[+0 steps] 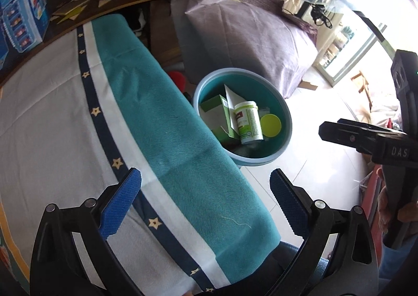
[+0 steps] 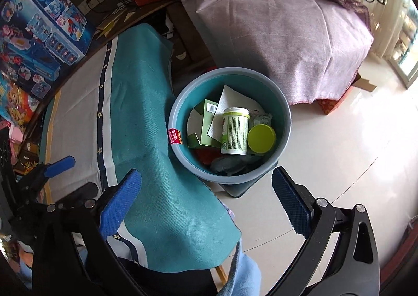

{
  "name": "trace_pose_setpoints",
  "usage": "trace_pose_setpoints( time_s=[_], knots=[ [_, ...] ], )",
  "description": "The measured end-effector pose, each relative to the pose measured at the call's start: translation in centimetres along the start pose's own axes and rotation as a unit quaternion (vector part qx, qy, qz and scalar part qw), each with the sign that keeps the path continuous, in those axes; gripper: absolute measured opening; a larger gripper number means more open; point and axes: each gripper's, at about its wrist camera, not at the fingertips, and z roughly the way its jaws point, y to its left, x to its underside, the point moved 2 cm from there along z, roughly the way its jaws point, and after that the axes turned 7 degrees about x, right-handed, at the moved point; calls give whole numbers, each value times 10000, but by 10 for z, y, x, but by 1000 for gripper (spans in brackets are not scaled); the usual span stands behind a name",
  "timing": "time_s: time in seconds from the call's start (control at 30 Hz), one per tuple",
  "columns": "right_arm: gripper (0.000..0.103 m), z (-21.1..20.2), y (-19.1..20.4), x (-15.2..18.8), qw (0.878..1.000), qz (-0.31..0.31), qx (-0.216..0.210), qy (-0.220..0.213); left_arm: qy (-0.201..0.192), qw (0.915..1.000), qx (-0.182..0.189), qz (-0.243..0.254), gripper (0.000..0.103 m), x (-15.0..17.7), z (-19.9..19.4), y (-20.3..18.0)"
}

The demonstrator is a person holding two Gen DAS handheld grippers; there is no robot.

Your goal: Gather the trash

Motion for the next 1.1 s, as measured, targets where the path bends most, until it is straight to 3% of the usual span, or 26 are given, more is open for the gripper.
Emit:
trace_pose_setpoints(
  time_s=[0.33,0.67,1.1],
  knots=[
    [96,-48,46,33,9921,-756,134,-989,-330,9985,-220,-380,99,34,-33,21],
    [96,-37,62,55,9923,-847,276,-858,-705,9946,-276,-713,99,59,-61,39],
    [96,-31,59,60,9943,-700,273,-760,-740,9929,-403,-835,99,66,-67,52]
  ],
)
